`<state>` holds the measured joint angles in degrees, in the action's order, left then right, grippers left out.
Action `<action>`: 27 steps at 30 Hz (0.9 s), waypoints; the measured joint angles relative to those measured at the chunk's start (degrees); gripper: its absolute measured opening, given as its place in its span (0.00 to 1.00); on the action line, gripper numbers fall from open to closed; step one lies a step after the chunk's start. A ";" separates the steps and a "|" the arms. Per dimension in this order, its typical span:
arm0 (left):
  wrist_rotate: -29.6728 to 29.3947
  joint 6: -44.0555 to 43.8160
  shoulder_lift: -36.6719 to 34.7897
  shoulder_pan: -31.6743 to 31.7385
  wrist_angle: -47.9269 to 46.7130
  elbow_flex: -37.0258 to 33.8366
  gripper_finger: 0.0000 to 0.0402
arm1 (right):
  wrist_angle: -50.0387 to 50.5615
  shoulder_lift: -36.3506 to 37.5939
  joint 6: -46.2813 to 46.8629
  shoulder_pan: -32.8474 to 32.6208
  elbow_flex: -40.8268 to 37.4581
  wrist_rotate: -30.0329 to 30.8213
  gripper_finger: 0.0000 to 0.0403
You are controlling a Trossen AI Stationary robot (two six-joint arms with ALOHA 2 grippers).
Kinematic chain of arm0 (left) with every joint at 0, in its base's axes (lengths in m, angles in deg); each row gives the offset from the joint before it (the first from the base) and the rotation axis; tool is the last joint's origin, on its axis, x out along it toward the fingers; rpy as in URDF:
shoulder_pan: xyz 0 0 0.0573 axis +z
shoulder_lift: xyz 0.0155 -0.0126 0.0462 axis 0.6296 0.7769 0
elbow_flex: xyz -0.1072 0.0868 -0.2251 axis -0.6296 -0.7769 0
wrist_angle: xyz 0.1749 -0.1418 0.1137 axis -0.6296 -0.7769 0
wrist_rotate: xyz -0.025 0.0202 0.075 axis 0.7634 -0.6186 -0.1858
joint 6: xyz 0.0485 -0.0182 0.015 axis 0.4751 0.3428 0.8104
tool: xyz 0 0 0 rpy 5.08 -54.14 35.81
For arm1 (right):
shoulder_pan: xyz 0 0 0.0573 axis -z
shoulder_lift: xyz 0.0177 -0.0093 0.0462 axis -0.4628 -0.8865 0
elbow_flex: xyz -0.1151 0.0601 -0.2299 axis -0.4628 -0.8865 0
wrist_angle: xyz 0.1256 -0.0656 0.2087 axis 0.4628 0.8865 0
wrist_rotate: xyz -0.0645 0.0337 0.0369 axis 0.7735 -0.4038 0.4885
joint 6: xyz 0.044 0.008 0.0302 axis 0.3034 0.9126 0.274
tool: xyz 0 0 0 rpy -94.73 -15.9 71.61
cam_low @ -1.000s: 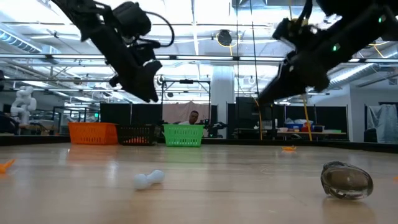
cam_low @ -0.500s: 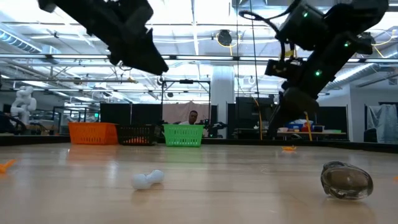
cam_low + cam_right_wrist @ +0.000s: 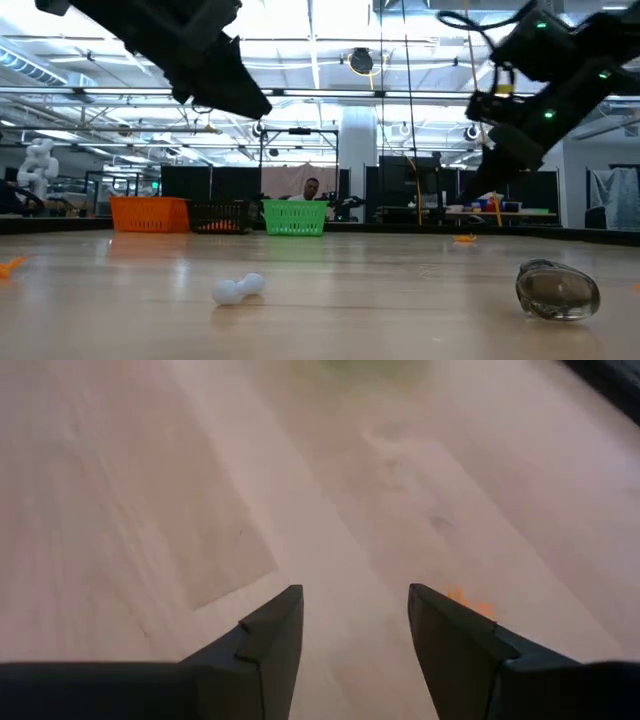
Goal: Sort Halloween decoration
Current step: Put the orange spider toy into the black bin
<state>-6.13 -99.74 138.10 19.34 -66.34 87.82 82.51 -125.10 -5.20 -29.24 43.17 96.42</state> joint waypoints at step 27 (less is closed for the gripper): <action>0.00 0.09 0.07 0.15 1.64 -0.02 0.44 | -30.56 -5.49 -10.87 9.70 -14.94 0.75 0.42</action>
<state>-6.13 -99.64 138.18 19.49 -64.70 87.80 51.95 -130.59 -16.07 -19.54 28.23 97.17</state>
